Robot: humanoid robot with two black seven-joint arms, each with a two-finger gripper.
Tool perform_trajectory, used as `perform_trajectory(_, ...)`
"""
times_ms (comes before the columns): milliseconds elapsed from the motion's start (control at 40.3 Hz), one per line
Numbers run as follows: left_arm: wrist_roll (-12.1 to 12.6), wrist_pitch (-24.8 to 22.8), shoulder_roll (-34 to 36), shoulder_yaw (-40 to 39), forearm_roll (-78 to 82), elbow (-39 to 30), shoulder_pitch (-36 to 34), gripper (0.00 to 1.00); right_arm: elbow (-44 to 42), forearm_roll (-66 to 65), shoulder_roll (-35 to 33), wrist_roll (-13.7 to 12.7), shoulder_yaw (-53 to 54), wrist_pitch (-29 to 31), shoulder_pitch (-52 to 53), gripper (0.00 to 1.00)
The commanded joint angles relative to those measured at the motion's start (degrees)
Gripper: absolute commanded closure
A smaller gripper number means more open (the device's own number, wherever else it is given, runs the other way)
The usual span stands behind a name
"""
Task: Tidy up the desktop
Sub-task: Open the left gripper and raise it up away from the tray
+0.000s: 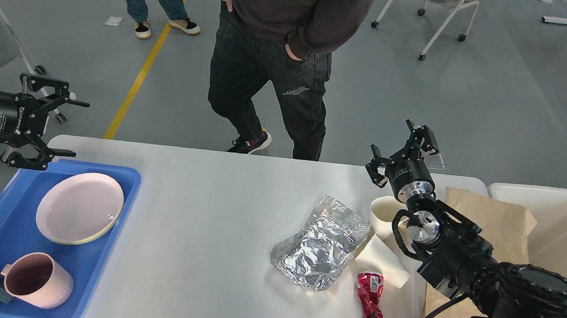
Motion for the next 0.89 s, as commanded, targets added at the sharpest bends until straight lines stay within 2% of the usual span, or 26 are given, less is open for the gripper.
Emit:
perform_trajectory(0, -0.1, -1.2, 0.3, 0.1, 0.2, 0.3, 0.1, 0.04, 0.0, 0.0, 0.0, 0.0, 0.0, 0.0, 0.0, 0.00)
perform_trajectory(298, -0.2, -6.6, 2.1, -0.4, 0.2, 2.7, 0.2, 0.04, 0.0, 0.0, 0.0, 0.0, 0.0, 0.0, 0.0, 0.00)
perform_trajectory(422, -0.3, -10.4, 1.6, -0.5, 0.2, 3.0, 0.4, 0.04, 0.0, 0.0, 0.0, 0.0, 0.0, 0.0, 0.0, 0.00)
perform_trajectory(522, -0.8, -11.9, 1.6, -0.9, 0.1, 3.1, 2.2, 0.04, 0.0, 0.0, 0.0, 0.0, 0.0, 0.0, 0.0, 0.00)
perform_trajectory(720, -1.6, -12.5, 0.6, -7.5, -0.7, 5.2, 8.3, 0.04, 0.0, 0.0, 0.0, 0.0, 0.0, 0.0, 0.0, 0.00)
perform_trajectory(770, -3.0, -12.5, -1.0, -9.6, -0.9, 6.2, 9.6, 0.04, -0.1, 0.0, 0.0, 0.0, 0.0, 0.0, 0.0, 0.00)
perform_trajectory(869, -10.8, -12.1, -5.2, -15.4, -2.7, 10.3, 12.5, 0.04, 0.0, 0.0, 0.0, 0.0, 0.0, 0.0, 0.0, 0.00)
